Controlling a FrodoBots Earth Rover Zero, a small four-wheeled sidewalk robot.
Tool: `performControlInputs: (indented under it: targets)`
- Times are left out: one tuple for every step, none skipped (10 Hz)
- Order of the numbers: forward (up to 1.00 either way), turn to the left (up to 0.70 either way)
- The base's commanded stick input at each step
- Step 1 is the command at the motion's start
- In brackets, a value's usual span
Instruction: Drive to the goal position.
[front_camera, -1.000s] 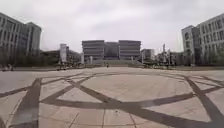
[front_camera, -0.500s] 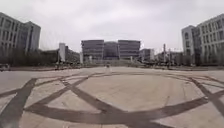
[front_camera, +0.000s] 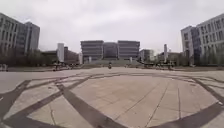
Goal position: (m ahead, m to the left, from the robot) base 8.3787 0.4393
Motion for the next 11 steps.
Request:
performControlInputs:
  targets:
    - [0.70,0.01]
    - [0.70,0.01]
    - [0.70,0.01]
    - [0.70,0.01]
    - [0.70,0.01]
    - [0.70,0.01]
    - [0.70,0.01]
    - [0.70,0.01]
    - [0.70,0.01]
    - [0.70,0.01]
    - [0.70,0.01]
